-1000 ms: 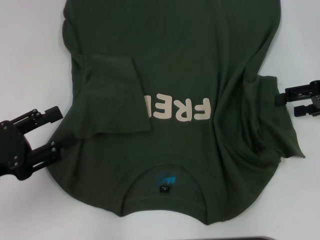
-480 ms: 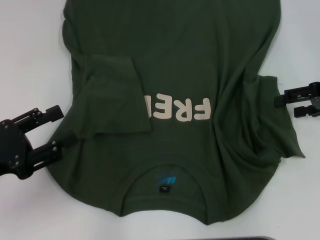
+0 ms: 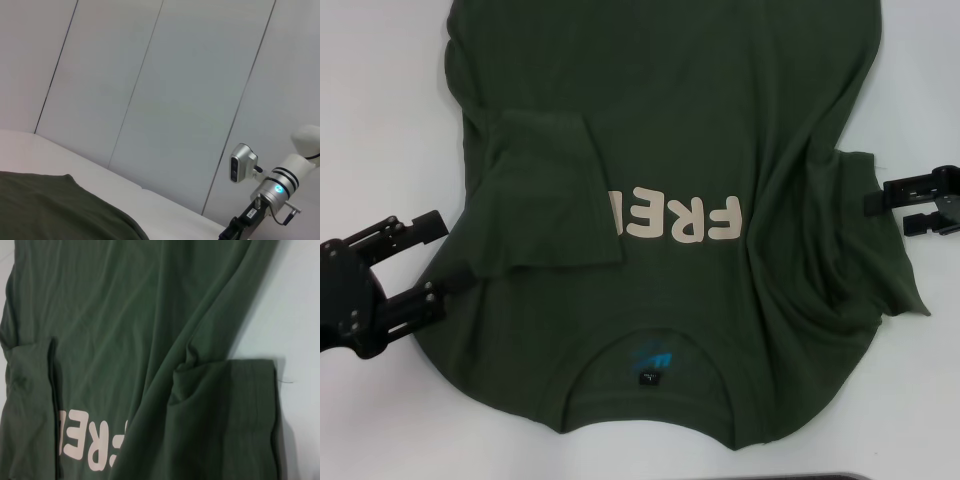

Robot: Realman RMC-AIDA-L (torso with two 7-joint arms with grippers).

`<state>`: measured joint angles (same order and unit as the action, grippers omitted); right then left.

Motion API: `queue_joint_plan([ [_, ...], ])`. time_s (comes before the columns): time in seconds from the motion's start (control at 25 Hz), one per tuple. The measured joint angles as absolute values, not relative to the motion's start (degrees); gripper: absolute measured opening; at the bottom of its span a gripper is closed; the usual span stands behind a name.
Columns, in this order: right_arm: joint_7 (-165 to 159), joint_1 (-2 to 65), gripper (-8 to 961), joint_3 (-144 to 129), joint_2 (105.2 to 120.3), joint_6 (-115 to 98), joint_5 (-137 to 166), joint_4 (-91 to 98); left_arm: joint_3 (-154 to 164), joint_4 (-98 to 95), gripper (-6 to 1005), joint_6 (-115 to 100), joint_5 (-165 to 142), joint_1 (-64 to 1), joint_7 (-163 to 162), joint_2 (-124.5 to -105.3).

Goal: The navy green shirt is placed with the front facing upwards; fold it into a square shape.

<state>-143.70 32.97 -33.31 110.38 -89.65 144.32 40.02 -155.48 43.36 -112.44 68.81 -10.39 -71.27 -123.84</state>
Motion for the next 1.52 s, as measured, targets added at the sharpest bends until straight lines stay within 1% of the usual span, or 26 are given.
queue_joint_plan([
  [1.52, -143.70, 33.72, 916, -33.31, 110.56, -87.37, 144.31, 37.21, -156.10, 42.71, 690, -112.32, 68.81, -10.20, -71.28, -123.84],
])
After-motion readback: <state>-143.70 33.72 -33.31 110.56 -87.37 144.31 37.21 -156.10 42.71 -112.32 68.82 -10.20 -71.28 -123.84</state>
